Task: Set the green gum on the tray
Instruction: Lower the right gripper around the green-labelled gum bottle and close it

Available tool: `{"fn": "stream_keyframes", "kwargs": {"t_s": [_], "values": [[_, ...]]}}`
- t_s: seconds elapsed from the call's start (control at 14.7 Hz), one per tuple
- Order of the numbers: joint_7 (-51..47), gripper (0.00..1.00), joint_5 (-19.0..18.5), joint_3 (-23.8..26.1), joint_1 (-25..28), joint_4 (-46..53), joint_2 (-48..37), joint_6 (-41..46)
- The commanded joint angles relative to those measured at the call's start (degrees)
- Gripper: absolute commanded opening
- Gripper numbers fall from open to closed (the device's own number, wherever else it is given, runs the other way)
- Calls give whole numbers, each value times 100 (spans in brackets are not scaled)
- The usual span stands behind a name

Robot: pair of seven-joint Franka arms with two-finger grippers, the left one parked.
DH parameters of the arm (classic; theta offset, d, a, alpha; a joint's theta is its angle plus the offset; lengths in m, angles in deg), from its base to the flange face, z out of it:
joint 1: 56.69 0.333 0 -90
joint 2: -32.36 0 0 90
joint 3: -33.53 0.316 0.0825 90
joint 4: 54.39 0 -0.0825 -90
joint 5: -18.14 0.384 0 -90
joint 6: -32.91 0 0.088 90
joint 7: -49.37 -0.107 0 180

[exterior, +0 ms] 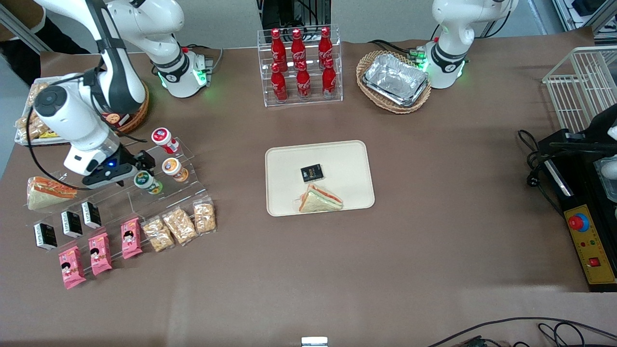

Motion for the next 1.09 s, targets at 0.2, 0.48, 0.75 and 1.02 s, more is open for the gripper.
{"fn": "stream_keyframes", "kwargs": {"t_s": [0.2,0.48,0.75,1.02], "values": [[109,100,125,-26,33,-460,193,-838],[109,100,125,-26,42,-697,201,-1163],[100,57,125,-26,33,-707,236,-1173],[48,31,125,-26,33,-698,289,-1146]]}}
